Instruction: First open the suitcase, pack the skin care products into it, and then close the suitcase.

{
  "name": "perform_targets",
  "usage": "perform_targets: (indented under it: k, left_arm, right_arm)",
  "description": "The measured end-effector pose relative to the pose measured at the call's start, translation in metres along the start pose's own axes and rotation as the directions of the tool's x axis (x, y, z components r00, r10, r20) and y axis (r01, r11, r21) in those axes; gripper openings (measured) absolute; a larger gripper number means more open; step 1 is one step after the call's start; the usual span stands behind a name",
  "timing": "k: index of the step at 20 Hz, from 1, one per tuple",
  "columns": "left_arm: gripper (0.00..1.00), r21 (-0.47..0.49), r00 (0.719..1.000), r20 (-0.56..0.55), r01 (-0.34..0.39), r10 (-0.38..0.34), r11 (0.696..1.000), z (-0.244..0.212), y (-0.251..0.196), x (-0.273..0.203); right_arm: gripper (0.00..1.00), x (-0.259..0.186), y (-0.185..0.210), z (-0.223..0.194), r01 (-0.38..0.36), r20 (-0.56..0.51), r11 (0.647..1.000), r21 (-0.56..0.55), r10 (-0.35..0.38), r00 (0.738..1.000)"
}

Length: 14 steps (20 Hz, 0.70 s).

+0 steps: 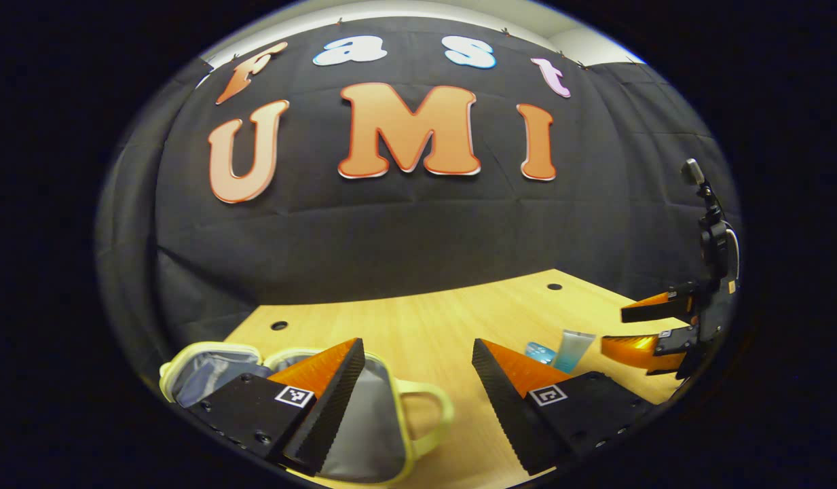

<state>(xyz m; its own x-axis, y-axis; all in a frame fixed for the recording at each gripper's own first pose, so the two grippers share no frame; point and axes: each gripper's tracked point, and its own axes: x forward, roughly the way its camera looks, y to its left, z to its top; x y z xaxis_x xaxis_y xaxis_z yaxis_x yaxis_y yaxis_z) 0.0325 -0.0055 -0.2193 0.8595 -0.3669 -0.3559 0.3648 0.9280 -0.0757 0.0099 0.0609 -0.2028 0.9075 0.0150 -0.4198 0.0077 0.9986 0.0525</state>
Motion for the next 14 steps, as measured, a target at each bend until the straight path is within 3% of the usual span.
perform_targets:
  k: [6,14]
  left_arm:
    - [0.99,0.013,0.995,-0.061,0.084,-0.083,0.996,-0.057,-0.067,0.028]
    - [0.98,-0.009,0.973,-0.167,0.163,-0.162,0.987,-0.118,-0.112,0.077]
  right_arm:
    - [0.96,0.03,-0.008,-0.034,-0.027,-0.026,1.0,0.009,0.027,0.999]
    - [0.96,0.062,-0.007,-0.064,-0.083,-0.067,0.997,-0.009,0.082,0.994]
